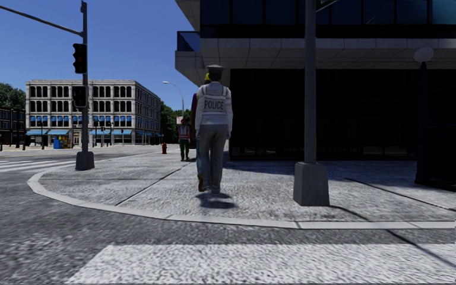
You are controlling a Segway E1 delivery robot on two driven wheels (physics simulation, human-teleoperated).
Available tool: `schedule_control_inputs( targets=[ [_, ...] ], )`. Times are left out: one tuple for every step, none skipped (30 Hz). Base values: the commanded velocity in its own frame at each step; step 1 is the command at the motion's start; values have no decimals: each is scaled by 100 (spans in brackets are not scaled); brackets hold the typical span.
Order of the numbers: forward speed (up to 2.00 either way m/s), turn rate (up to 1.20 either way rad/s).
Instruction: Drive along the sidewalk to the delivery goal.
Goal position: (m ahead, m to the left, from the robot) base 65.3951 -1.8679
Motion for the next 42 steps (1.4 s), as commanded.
schedule_control_inputs(
  targets=[
    [112, 0],
    [112, 0],
    [112, 0],
    [112, 0],
    [112, 0],
    [113, 0],
    [113, 0],
    [113, 0],
    [113, 0],
    [113, 0],
    [113, 0],
    [113, 0],
    [113, 0],
    [113, 0],
    [112, 0],
    [112, 0],
    [112, 0],
    [112, 0],
    [112, 0],
    [112, 0],
    [112, 0],
    [111, 0],
    [110, 0],
    [110, 0],
    [109, 0],
    [111, 0],
    [119, 0],
    [119, 0],
    [131, 0],
    [136, 0],
    [137, 0],
    [137, 0],
    [137, 0],
    [137, 0],
    [136, 0],
    [136, 0],
    [136, 0],
    [136, 0],
    [136, 0],
    [136, 0],
    [135, 0],
    [135, 0]
  ],
)
